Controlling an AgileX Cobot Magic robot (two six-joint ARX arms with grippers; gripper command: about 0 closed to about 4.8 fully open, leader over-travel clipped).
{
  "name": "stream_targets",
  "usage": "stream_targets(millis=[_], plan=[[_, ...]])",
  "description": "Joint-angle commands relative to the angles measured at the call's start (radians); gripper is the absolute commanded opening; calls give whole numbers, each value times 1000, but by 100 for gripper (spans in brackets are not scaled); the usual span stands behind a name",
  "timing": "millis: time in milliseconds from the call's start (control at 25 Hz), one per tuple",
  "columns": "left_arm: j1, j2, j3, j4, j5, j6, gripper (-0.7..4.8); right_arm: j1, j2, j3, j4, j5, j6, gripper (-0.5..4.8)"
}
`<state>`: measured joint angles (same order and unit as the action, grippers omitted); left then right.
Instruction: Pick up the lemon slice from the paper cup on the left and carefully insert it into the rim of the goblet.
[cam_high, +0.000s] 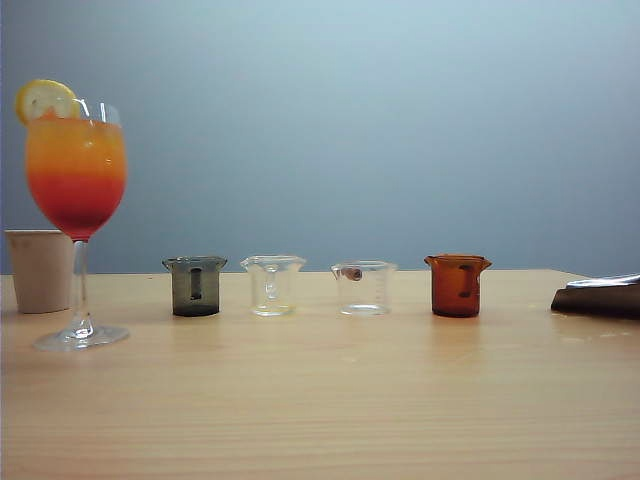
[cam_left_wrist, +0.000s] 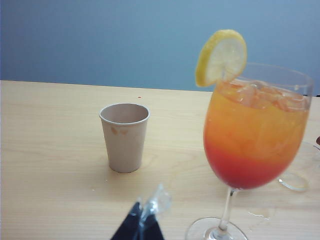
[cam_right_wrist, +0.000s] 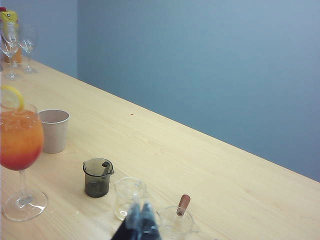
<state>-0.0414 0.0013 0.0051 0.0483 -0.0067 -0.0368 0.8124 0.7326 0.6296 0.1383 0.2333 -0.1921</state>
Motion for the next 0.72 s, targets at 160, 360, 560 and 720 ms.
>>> stream_targets(millis=[160,360,560,720], plan=[[2,0,4,21,-9,11,-6,2,-2,6,13,0,2,-5],[2,0,4,21,-10,93,-5,2,-2,6,13,0,2,-5],[2,0,4,17,-53,86,70,2,-2,6,13,0,2,-5],[2,0,4,17,-53,86,70,2,-2,6,13,0,2,-5]])
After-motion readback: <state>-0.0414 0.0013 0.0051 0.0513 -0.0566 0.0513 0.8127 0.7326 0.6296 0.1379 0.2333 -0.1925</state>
